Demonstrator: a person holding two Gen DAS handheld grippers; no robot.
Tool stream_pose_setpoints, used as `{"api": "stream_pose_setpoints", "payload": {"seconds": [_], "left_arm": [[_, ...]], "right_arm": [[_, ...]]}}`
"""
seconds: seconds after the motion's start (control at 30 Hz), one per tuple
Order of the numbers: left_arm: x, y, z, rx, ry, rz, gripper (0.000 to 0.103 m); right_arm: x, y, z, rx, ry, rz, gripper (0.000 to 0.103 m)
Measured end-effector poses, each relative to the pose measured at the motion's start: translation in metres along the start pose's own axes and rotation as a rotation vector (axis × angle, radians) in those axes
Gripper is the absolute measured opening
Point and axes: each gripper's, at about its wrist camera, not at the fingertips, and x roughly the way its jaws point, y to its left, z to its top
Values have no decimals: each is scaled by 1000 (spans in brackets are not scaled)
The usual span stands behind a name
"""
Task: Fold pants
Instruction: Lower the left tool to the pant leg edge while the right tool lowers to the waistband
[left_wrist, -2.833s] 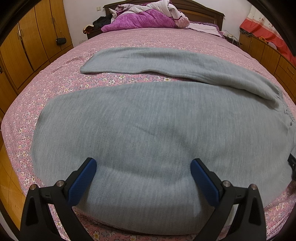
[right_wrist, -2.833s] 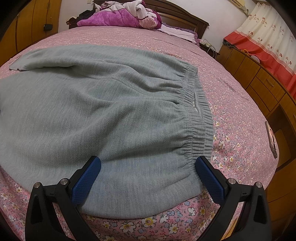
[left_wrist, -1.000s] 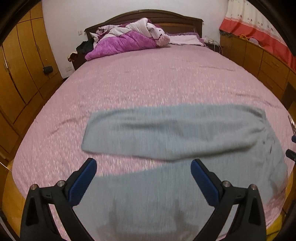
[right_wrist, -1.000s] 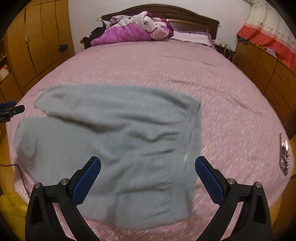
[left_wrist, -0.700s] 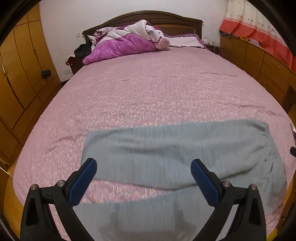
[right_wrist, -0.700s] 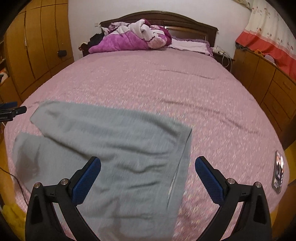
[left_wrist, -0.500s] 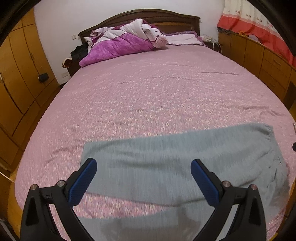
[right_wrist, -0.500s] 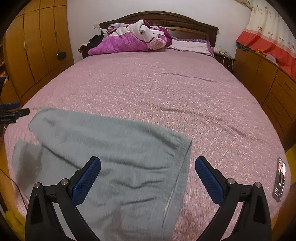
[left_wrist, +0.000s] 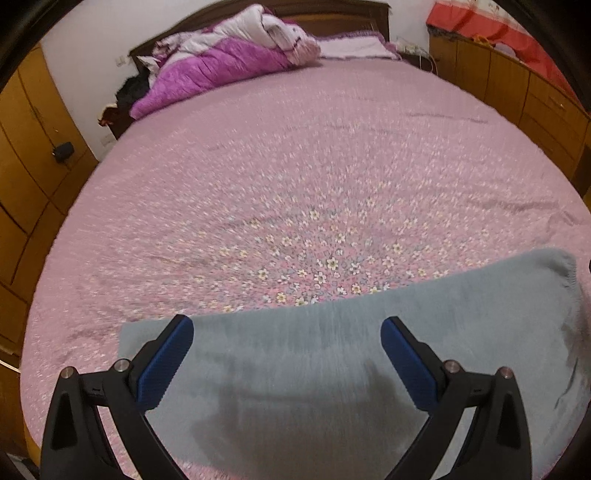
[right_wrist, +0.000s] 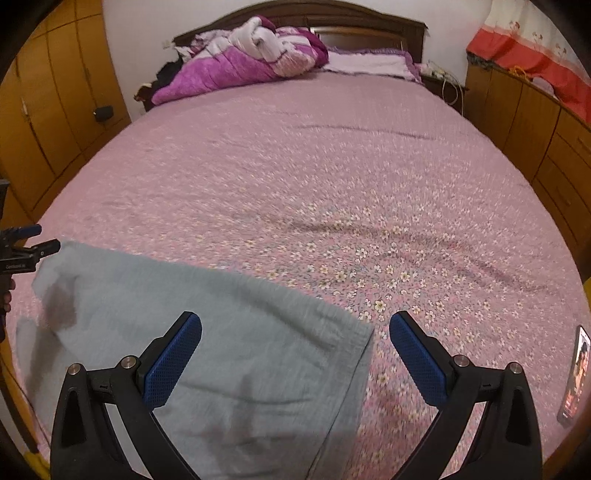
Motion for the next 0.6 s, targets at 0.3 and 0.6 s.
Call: {"api": "stream_pose_setpoints", "payload": {"seconds": [0.3,0.6], "left_arm": [[54,-9,2,80,102,-65,103],[82,-15,-13,205,121,-116,103]], "right_arm": [[52,-5,4,-30,83,0,99],[100,4,-4,-94,159,-11,99]]}}
